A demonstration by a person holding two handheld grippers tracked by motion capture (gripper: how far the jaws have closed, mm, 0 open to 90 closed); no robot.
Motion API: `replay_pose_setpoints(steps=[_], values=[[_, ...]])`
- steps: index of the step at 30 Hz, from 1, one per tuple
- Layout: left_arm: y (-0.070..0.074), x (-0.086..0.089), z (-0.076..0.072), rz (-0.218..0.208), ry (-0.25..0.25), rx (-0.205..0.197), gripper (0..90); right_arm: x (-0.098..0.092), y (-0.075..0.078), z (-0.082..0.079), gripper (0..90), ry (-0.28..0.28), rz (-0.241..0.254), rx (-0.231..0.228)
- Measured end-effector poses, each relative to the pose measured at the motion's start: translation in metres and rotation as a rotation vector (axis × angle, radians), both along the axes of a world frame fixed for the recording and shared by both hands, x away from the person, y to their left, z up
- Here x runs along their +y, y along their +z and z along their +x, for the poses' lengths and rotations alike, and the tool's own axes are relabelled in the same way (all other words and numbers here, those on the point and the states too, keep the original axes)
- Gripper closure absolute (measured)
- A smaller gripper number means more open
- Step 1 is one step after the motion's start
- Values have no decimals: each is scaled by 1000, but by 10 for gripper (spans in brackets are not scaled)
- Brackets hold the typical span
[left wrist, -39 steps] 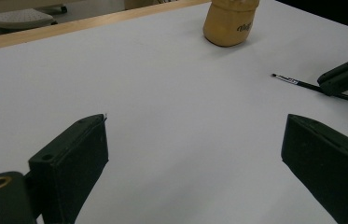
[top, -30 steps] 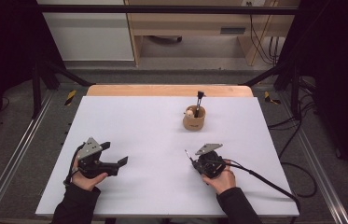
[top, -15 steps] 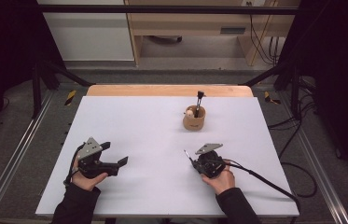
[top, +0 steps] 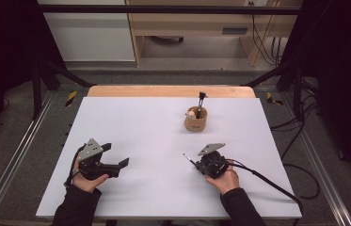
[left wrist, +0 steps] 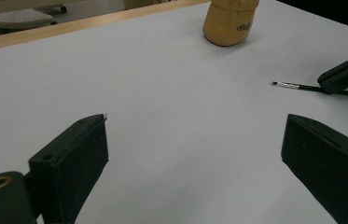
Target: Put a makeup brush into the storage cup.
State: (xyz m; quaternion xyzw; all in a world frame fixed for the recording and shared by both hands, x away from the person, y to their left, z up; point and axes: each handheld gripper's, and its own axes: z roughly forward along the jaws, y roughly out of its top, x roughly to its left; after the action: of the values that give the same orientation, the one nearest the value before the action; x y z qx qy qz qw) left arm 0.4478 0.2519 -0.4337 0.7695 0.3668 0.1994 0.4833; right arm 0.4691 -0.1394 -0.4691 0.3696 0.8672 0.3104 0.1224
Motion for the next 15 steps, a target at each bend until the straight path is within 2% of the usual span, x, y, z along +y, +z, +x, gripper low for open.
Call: replay_pose_setpoints(steps=[5, 9, 12, 15], values=[[0, 0, 0, 0, 0, 0, 66, 0, 0, 0, 850, 0, 0, -6], [0, 0, 0, -4, 1, 3, 66, 0, 1, 0, 768, -5, 11, -10], [0, 0, 0, -1, -2, 5, 66, -3, 9, 0, 696, -12, 26, -16], [0, 0, 1, -3, -1, 8, 66, -6, 19, 1, 652, -19, 13, -32]])
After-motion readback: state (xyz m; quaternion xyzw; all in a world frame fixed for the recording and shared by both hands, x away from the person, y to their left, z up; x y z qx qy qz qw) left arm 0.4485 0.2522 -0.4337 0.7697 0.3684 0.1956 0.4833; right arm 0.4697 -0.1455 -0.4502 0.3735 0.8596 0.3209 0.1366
